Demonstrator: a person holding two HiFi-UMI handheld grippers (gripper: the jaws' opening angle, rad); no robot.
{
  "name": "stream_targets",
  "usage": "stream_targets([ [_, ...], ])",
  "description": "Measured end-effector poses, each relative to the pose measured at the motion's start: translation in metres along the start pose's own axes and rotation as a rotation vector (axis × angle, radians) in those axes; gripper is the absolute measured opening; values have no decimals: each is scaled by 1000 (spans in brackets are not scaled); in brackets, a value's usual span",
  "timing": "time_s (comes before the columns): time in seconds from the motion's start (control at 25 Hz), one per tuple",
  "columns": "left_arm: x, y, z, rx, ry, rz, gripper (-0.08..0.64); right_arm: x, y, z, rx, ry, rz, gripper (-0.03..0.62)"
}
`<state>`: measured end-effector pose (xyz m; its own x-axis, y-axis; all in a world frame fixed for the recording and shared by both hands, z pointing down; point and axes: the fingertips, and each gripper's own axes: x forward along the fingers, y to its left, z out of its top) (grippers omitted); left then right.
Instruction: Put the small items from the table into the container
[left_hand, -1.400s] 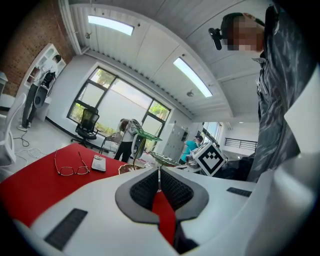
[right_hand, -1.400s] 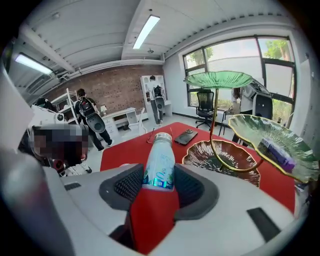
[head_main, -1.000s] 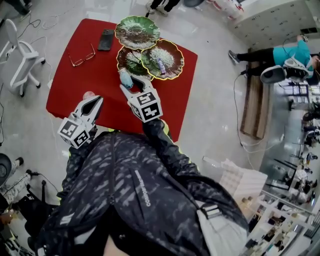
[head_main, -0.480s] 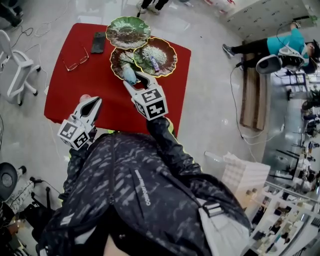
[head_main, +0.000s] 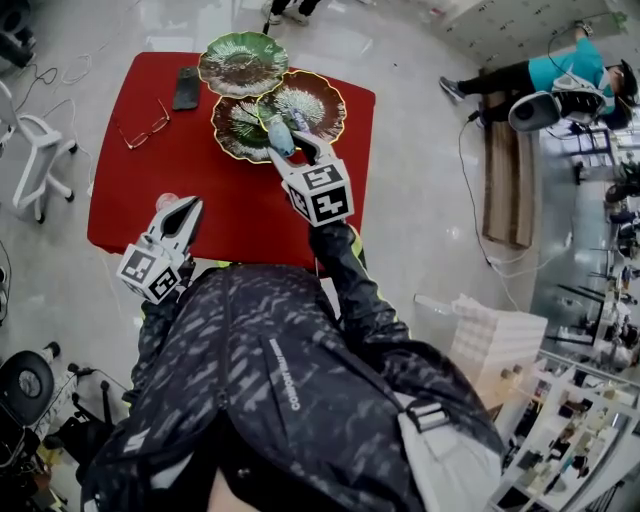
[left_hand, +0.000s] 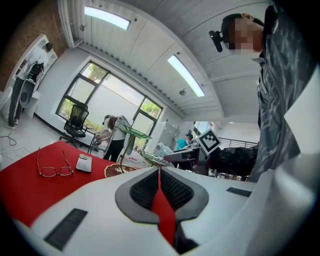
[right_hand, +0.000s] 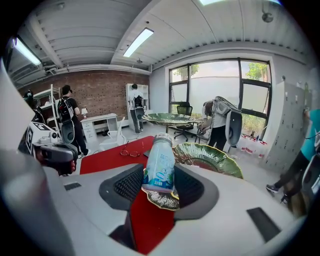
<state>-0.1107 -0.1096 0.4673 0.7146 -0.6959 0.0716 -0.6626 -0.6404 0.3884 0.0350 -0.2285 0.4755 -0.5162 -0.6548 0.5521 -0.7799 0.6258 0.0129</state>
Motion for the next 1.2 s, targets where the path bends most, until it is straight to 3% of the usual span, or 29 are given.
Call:
stream_targets([
  [0.48, -6, 10, -4, -9, 10, 23, 18, 10, -44, -7, -15, 84, -44, 195],
  [0.72, -4, 6, 0, -2, 6, 32, 18, 12, -48, -13, -65, 136, -37, 196],
  [1.2, -3, 9, 2, -2, -6, 51, 18, 19, -55, -15, -62, 148, -33, 196],
])
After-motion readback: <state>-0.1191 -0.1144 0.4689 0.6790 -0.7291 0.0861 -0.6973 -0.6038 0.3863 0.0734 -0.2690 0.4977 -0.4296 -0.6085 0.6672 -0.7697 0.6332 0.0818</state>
